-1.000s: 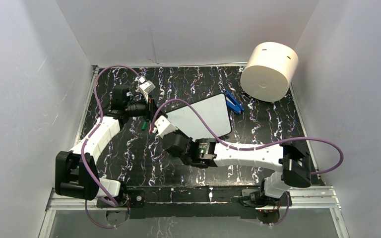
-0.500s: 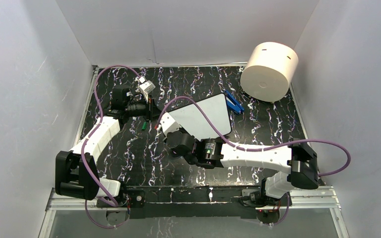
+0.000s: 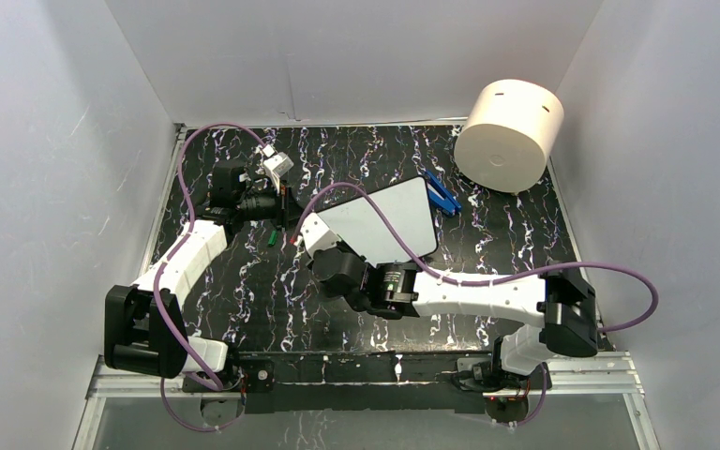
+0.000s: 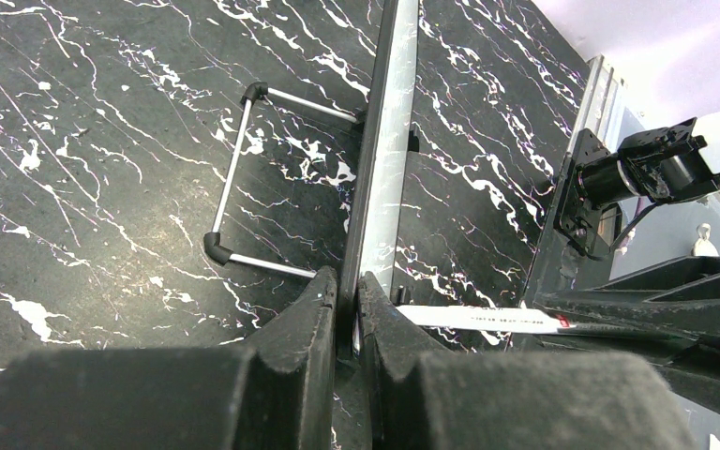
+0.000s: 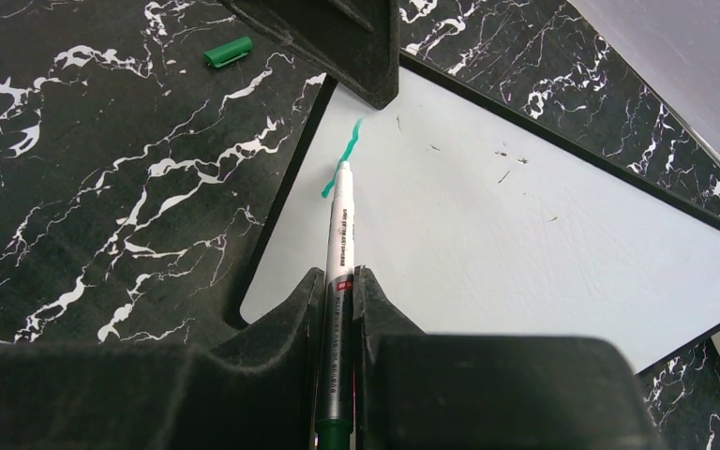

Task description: Write a sentence on the whiteboard

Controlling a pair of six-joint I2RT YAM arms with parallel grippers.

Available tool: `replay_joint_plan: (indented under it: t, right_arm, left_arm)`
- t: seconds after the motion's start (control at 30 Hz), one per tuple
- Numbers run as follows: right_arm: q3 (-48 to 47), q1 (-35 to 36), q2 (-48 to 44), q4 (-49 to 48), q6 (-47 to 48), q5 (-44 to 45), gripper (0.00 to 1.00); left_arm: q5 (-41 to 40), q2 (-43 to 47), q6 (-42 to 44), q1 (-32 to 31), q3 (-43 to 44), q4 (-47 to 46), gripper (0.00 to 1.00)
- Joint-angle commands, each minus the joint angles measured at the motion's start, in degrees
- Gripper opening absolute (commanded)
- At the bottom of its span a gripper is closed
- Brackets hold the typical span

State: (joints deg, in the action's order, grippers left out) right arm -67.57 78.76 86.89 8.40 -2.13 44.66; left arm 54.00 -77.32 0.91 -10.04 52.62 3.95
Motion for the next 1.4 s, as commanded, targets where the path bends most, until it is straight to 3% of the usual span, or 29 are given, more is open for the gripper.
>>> replay_joint_plan:
  t: [0.0, 1.37]
  right_arm:
    - [-0.07, 0.08, 0.46, -3.00, 0.55, 1.88, 0.00]
    - [-0.13, -0.21, 0.93, 0.65, -0.21, 7.08, 0.00]
  left_arm:
    - [-2.21, -0.82, 1.72, -0.80, 0.60, 2.67, 0.00]
    - [-2.10, -0.91, 1.77, -0.83, 0.60, 2.82, 0.00]
